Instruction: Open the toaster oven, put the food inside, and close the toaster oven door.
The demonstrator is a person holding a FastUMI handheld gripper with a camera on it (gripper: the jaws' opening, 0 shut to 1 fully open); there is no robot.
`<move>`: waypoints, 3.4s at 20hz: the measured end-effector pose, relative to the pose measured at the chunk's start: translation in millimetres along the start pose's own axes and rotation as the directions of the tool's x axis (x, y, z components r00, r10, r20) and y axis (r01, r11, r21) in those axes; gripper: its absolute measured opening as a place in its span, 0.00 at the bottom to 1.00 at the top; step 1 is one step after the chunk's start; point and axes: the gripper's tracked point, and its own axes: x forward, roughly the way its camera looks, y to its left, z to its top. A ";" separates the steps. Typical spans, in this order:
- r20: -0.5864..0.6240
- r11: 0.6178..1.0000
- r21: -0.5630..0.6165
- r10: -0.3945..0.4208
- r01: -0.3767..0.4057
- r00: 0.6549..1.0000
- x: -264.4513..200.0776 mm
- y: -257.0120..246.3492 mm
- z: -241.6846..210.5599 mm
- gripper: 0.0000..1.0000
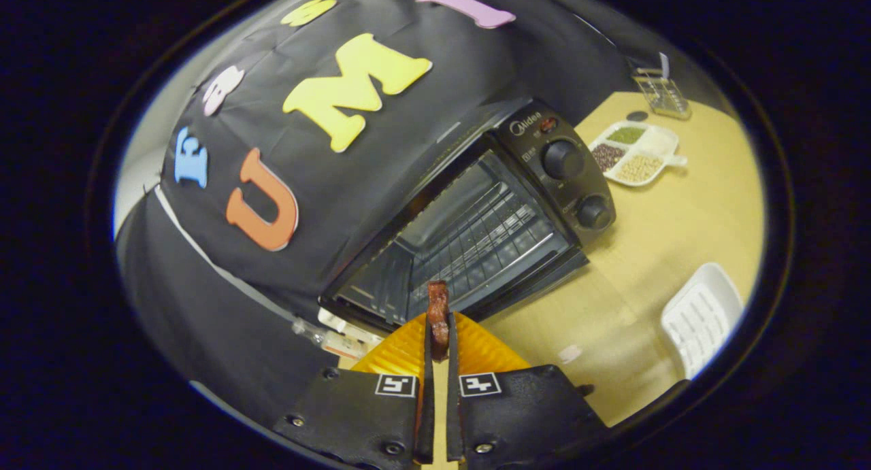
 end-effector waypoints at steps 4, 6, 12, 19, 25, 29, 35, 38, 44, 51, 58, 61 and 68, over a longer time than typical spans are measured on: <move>0.036 0.994 0.106 0.031 -0.035 0.999 41.4 -6.7 12.5 0.10; 0.062 0.986 0.153 0.055 -0.064 0.997 58.5 -8.1 21.6 0.10; 0.110 0.990 0.137 0.028 -0.043 0.994 88.8 -18.0 37.6 0.13; 0.108 0.963 -0.171 -0.193 0.210 0.975 91.2 -43.9 39.6 0.35; 0.164 0.885 -0.374 -0.233 0.278 0.959 47.2 -39.2 46.6 0.54; 0.166 0.858 -0.441 -0.212 0.265 0.963 0.5 -26.4 44.4 0.65; 0.197 0.712 -0.631 -0.237 0.308 0.951 -59.9 -36.6 19.1 0.92; 0.193 0.671 -0.665 -0.271 0.329 0.943 -79.7 -47.6 -8.0 0.95; 0.108 0.638 -0.705 -0.335 0.310 0.936 -91.1 -66.8 -77.6 0.95; 0.048 0.648 -0.677 -0.433 0.349 0.900 -87.7 -88.8 -128.0 0.95; 0.038 0.660 -0.651 -0.467 0.376 0.884 -67.5 -103.1 -134.1 0.95; 0.052 0.642 -0.660 -0.478 0.389 0.877 -60.7 -103.7 -131.0 0.95; 0.118 0.618 -0.670 -0.459 0.412 0.880 -54.1 -87.4 -120.6 0.95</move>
